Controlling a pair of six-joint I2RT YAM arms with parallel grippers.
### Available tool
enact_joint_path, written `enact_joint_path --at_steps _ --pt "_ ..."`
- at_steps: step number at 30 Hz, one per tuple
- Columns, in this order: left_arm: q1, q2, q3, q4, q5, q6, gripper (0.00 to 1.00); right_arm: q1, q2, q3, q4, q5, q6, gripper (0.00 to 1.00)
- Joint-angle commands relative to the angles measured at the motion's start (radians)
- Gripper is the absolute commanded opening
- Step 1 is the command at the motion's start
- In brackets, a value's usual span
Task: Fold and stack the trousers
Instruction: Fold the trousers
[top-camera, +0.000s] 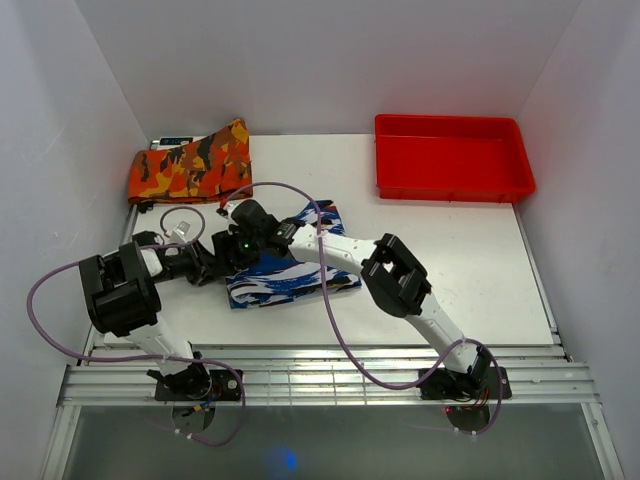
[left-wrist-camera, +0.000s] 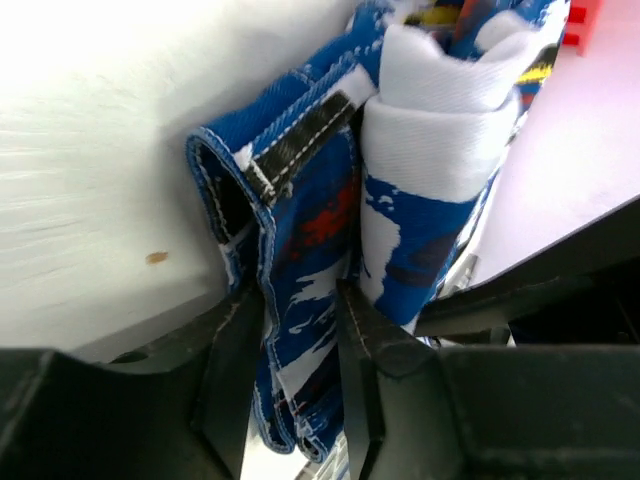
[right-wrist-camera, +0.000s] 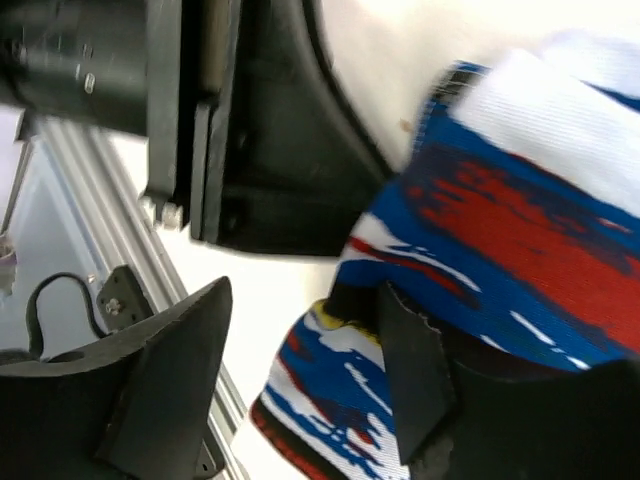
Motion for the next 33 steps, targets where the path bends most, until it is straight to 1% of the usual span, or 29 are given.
enact_joint_path --at_steps 1,2,3,4,5,6,7,8,10,11,12,13,14,15,16,17,18,20,22,23,24,25,26,27,29,30,31,32,33 --pt "0.063 -0.096 0.088 -0.071 -0.073 0.075 0.47 0.009 -0.078 0.027 0.106 -0.094 -0.089 0.69" --pt "0.098 -0.129 0.137 -0.096 -0.079 0.090 0.48 0.004 -0.099 0.024 0.106 -0.116 -0.114 0.73" --pt "0.113 -0.146 0.160 -0.138 -0.082 0.124 0.48 -0.011 -0.150 0.015 0.104 -0.131 -0.144 0.85" --pt "0.132 -0.160 0.186 -0.162 -0.076 0.144 0.50 -0.022 -0.179 -0.005 0.089 -0.149 -0.219 0.93" --pt "0.159 -0.185 0.244 -0.189 -0.073 0.164 0.51 -0.051 -0.207 -0.019 0.075 -0.180 -0.258 0.98" --pt "0.167 -0.198 0.270 -0.229 -0.068 0.215 0.52 -0.069 -0.265 -0.036 0.057 -0.194 -0.298 0.90" --pt "0.172 -0.211 0.297 -0.246 -0.067 0.239 0.57 -0.091 -0.293 -0.068 0.012 -0.217 -0.383 0.90" --pt "0.172 -0.223 0.354 -0.266 -0.062 0.268 0.57 -0.145 -0.317 -0.082 -0.017 -0.276 -0.422 0.90" --pt "0.169 -0.245 0.422 -0.359 0.056 0.384 0.57 -0.210 -0.377 -0.108 -0.078 -0.333 -0.494 0.90" --pt "0.149 -0.248 0.453 -0.399 0.097 0.407 0.58 -0.282 -0.391 -0.139 -0.141 -0.387 -0.544 0.90" --pt "0.129 -0.245 0.500 -0.486 0.160 0.427 0.57 -0.321 -0.417 -0.160 -0.163 -0.415 -0.580 0.90" --pt "0.103 -0.240 0.514 -0.534 0.180 0.478 0.56 -0.354 -0.426 -0.182 -0.186 -0.451 -0.604 0.90" --pt "0.034 -0.239 0.519 -0.579 0.191 0.492 0.56 -0.390 -0.436 -0.221 -0.206 -0.513 -0.629 0.90" --pt "-0.006 -0.242 0.492 -0.623 0.199 0.498 0.55 -0.445 -0.442 -0.234 -0.262 -0.531 -0.695 0.90" --pt "-0.043 -0.255 0.464 -0.630 0.211 0.489 0.54 -0.465 -0.440 -0.246 -0.291 -0.557 -0.727 0.90" --pt "-0.114 -0.263 0.437 -0.628 0.211 0.483 0.53 -0.495 -0.437 -0.254 -0.322 -0.594 -0.755 0.90" --pt "-0.144 -0.266 0.412 -0.628 0.214 0.481 0.52 -0.508 -0.431 -0.286 -0.362 -0.620 -0.787 0.90" --pt "-0.210 -0.248 0.335 -0.628 0.216 0.472 0.52 -0.520 -0.428 -0.330 -0.385 -0.676 -0.816 0.90" --pt "-0.253 -0.208 0.314 -0.653 0.199 0.486 0.50 -0.517 -0.404 -0.380 -0.407 -0.706 -0.852 0.90" --pt "-0.279 -0.161 0.317 -0.651 0.178 0.506 0.50 -0.517 -0.390 -0.393 -0.407 -0.723 -0.852 0.90" --pt "-0.293 -0.118 0.335 -0.718 0.164 0.545 0.51 -0.519 -0.359 -0.407 -0.404 -0.725 -0.849 0.90" --pt "-0.308 -0.069 0.352 -0.746 0.133 0.567 0.52 -0.519 -0.342 -0.447 -0.385 -0.725 -0.830 0.90" --pt "-0.316 0.047 0.385 -0.774 0.086 0.581 0.51 -0.517 -0.327 -0.470 -0.369 -0.723 -0.812 0.90" --pt "-0.313 0.106 0.398 -0.812 0.017 0.601 0.50 -0.519 -0.301 -0.496 -0.352 -0.720 -0.797 0.90" --pt "-0.305 0.204 0.427 -0.843 -0.036 0.622 0.47 -0.523 -0.282 -0.565 -0.304 -0.679 -0.746 0.90" --pt "-0.299 0.269 0.426 -0.835 -0.062 0.618 0.46 -0.536 -0.279 -0.591 -0.278 -0.665 -0.722 0.90" --pt "-0.290 0.292 0.423 -0.819 -0.076 0.586 0.46 -0.545 -0.284 -0.623 -0.251 -0.657 -0.692 0.90" --pt "-0.276 0.310 0.423 -0.793 -0.103 0.561 0.45 -0.568 -0.291 -0.695 -0.190 -0.636 -0.628 0.90" --pt "-0.267 0.333 0.426 -0.721 -0.137 0.529 0.45 -0.580 -0.319 -0.737 -0.157 -0.619 -0.599 0.90"
